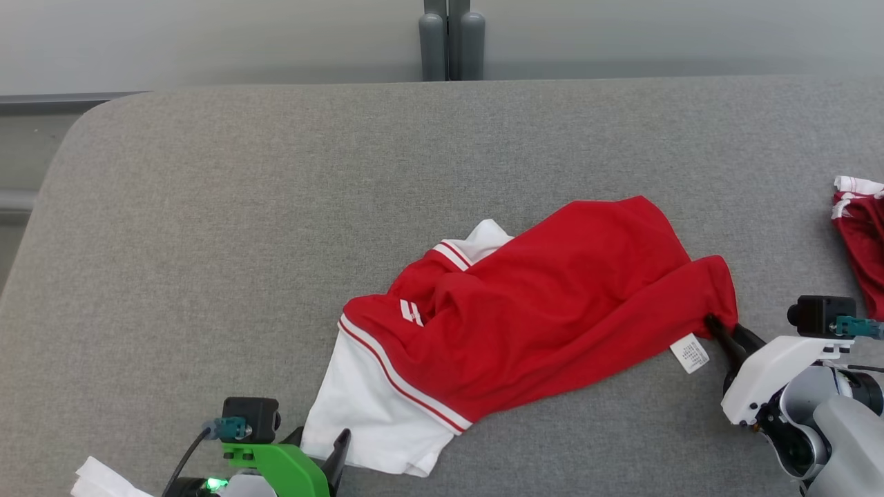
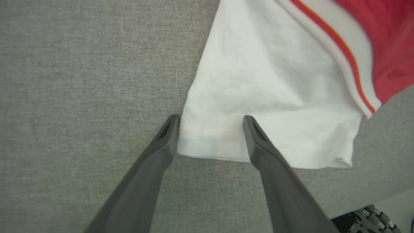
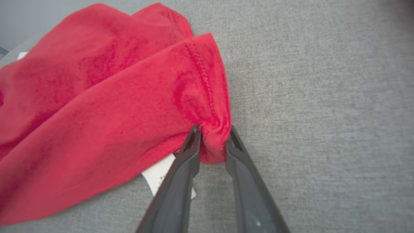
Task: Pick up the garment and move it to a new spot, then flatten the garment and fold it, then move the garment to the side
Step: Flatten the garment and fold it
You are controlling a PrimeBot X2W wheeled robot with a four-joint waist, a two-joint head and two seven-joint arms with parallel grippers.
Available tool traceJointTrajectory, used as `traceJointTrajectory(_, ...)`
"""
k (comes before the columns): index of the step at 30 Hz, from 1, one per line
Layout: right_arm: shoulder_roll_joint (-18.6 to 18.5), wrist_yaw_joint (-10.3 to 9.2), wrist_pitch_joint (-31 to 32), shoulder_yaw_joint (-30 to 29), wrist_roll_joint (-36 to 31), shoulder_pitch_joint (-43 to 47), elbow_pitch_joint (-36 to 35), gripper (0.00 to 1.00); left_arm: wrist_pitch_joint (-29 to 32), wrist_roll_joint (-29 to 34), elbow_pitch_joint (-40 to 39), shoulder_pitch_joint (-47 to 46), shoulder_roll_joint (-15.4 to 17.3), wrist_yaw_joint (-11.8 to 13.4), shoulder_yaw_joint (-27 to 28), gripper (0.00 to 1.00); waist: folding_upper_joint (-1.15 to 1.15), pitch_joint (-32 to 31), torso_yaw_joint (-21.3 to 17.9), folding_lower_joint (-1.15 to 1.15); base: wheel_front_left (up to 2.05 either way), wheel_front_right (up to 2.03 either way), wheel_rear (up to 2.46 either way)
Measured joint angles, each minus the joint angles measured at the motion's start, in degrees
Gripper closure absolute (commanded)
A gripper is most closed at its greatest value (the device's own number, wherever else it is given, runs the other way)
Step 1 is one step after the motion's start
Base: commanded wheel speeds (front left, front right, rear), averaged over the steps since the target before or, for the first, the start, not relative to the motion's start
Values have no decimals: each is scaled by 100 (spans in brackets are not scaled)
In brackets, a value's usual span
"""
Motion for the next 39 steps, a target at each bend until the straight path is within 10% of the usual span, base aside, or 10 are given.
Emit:
traceJointTrajectory(2, -8, 0, -58, 88, 49, -10, 32, 78, 18, -36, 30, -1, 2, -5, -19, 9, 0, -16, -7, 0, 0, 0, 0)
traceJointTrajectory(3, -9, 0, -75, 123, 77, -16, 40, 100, 14, -55, 34, -1, 2, -25, -26, 64, 0, -23, -9, 0, 0, 0, 0)
traceJointTrajectory(4, -13, 0, -121, 166, 101, -26, 45, 100, 11, -78, 38, -1, 3, -41, -36, 100, 0, -31, -10, 0, 0, 0, 0)
traceJointTrajectory(26, -436, 0, -1011, 221, 397, 289, -1167, 100, -1423, -497, -1218, -270, 146, -196, 535, 100, 0, -275, -112, 0, 0, 0, 0)
traceJointTrajectory(39, -570, 0, -118, 10, 736, -1602, -1716, 100, -920, -779, -519, -3524, 761, -304, 405, 100, 0, 563, -219, 0, 0, 0, 0)
